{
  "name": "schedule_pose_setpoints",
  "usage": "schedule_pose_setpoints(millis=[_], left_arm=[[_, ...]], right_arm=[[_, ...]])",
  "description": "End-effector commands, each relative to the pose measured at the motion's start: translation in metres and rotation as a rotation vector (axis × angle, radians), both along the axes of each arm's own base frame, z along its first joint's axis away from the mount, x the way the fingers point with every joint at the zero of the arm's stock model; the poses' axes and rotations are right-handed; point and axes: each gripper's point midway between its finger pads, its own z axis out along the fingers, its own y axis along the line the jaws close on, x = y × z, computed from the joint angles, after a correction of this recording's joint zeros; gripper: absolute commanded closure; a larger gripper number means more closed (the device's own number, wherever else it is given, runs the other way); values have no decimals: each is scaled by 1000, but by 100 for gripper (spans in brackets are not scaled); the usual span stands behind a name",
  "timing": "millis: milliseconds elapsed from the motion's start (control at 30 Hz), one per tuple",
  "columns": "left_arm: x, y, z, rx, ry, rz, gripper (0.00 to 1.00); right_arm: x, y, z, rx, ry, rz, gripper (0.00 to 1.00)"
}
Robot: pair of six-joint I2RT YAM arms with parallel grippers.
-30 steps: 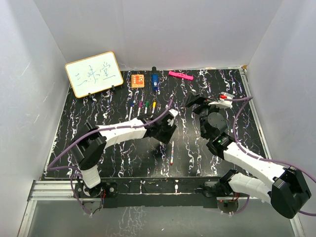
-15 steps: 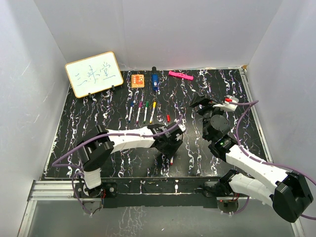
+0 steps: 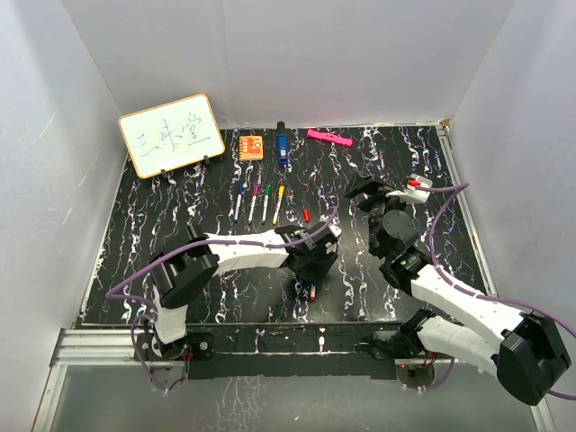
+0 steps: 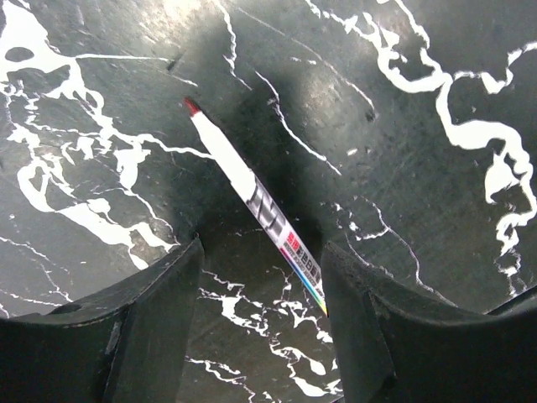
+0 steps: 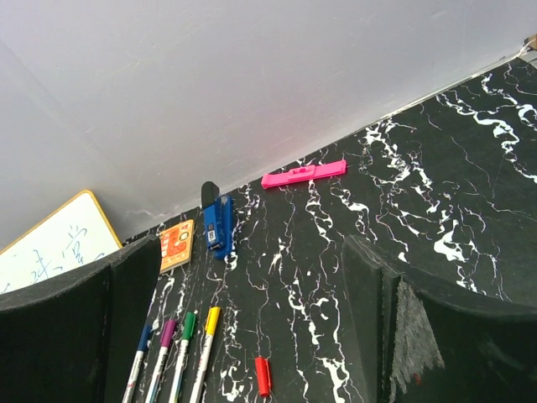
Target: Insert the pens into the pen caps
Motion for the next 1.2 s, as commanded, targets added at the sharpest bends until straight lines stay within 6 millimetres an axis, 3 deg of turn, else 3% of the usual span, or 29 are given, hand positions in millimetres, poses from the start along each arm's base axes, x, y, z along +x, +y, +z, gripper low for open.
schedule_pose_setpoints(millis=[0, 133, 267, 367, 467, 600, 967, 1167], left_arm=[[-5, -6, -6, -6, 46, 16, 42], [-10, 5, -15, 28, 66, 44, 44], [-17, 28, -27, 115, 82, 68, 71], [-23, 58, -41, 244, 90, 84, 81], [-26, 95, -53, 402, 75, 103, 85], [-23, 120, -62, 516, 71, 121, 85], [-22, 131, -52, 562, 99, 95, 75], [-25, 121, -57, 519, 132, 90, 75]], right_arm=[[0, 0, 9, 32, -34, 5, 14], [-1, -1, 8, 31, -30, 0, 14], [-1, -2, 7, 35, -28, -4, 14], [-1, -2, 7, 41, -29, -2, 14], [-1, -1, 5, 47, -27, 1, 14], [2, 2, 3, 43, -20, 9, 14], [4, 5, 4, 31, -20, 19, 14], [5, 5, 5, 33, -21, 19, 14]])
